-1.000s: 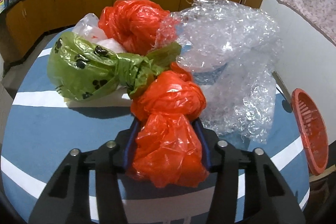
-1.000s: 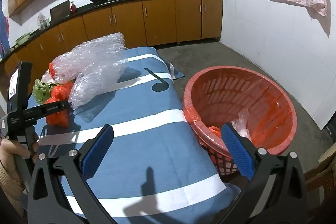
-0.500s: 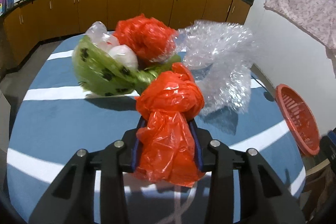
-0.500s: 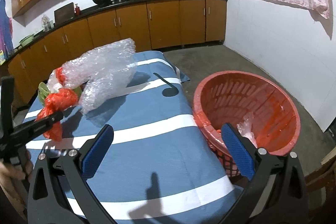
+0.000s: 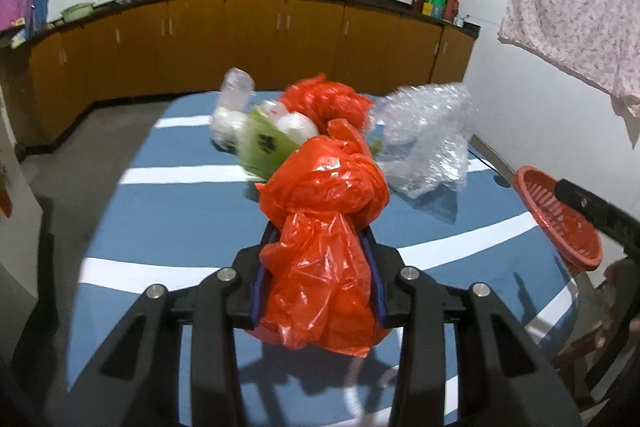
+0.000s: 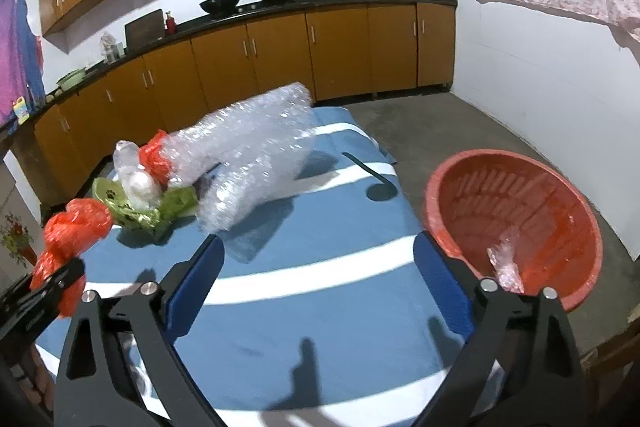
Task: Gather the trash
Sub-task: 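Grasp the bubble wrap with the right tool while the left tool holds the red bag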
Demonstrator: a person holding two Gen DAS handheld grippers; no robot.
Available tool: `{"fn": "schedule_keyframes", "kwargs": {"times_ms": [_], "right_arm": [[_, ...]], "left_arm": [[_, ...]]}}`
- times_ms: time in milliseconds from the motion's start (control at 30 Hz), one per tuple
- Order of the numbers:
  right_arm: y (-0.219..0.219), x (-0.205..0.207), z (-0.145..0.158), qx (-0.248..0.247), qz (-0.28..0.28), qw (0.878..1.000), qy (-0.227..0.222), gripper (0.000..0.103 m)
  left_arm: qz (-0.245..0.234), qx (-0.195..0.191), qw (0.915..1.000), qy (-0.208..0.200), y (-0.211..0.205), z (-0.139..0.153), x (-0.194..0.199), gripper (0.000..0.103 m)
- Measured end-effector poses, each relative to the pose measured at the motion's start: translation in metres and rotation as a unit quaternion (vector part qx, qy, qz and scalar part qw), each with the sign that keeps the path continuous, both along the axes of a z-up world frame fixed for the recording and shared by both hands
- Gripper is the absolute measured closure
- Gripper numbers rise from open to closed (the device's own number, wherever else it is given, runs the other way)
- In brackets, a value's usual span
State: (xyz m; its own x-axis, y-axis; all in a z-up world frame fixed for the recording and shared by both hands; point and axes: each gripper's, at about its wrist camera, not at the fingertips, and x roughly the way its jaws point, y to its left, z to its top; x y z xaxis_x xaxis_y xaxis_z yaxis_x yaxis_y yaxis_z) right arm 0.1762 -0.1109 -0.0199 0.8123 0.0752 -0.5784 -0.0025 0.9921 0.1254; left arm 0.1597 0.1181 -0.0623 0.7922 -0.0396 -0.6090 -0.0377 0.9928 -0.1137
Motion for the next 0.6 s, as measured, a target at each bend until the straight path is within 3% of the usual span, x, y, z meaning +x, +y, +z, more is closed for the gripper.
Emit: {"fn": "schedule_keyframes", "kwargs": {"times_ms": [333,600], "right_arm": [[0.032,0.059,0.029,0.040,0.000,0.999,-0.013,0.028],[0.074,0.114,0.015,0.057,-0.004,0.998,0.037,0.038]], "left_arm": [[0.057,-0.003,0.9983,-0.014,0.045,0.009,-0.002,0.064],[0.079,-0.013,0.9966,-0.020,0.065,0.011,0.000,0.064]]}}
